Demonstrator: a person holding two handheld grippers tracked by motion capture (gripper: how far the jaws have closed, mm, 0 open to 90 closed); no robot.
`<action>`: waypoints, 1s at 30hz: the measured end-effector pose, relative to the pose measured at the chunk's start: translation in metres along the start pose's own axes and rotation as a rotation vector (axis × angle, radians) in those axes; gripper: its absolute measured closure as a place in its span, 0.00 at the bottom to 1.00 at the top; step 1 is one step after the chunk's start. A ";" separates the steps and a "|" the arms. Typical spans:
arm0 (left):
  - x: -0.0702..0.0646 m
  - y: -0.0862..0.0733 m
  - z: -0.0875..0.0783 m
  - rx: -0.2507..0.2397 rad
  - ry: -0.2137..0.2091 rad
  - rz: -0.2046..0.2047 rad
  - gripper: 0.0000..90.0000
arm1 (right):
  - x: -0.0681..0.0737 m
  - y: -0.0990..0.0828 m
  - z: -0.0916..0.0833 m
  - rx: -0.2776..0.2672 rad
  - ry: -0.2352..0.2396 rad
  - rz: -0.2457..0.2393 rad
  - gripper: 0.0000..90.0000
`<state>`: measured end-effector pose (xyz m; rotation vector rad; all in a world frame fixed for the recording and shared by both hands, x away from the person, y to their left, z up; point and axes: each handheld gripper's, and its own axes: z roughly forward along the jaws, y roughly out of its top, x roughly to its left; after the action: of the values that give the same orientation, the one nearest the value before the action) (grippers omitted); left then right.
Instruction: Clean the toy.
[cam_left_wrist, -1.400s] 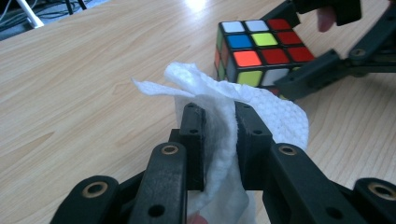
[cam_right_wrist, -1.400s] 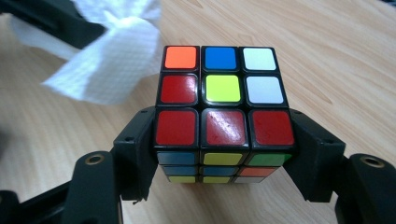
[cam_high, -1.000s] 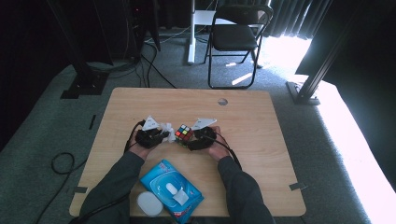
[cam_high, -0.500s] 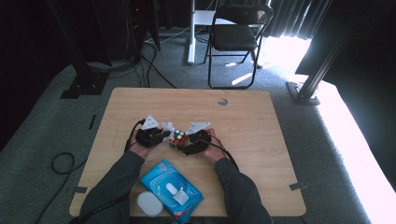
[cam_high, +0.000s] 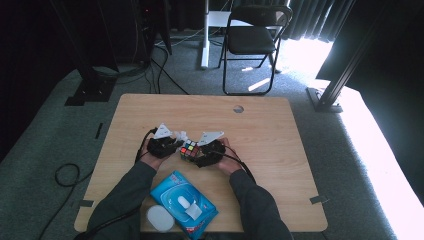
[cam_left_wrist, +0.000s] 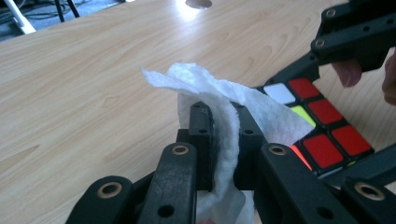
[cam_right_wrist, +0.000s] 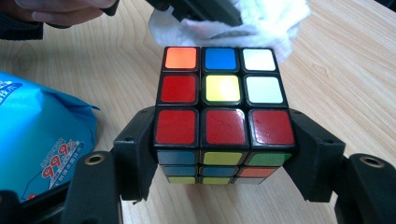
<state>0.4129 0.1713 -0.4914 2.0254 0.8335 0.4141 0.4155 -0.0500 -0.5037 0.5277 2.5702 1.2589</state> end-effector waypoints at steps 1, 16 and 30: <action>0.000 0.000 0.000 0.000 0.000 0.000 0.91 | 0.000 0.000 0.000 -0.002 0.000 0.001 0.38; 0.001 -0.014 0.011 0.084 -0.024 0.014 0.91 | -0.003 0.002 -0.008 -0.027 -0.009 0.003 0.38; -0.001 -0.024 0.021 0.141 -0.037 0.038 0.91 | -0.007 0.006 -0.016 -0.080 -0.016 0.035 0.38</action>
<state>0.4143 0.1668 -0.5226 2.1750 0.8226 0.3458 0.4175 -0.0611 -0.4892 0.5668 2.4958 1.3578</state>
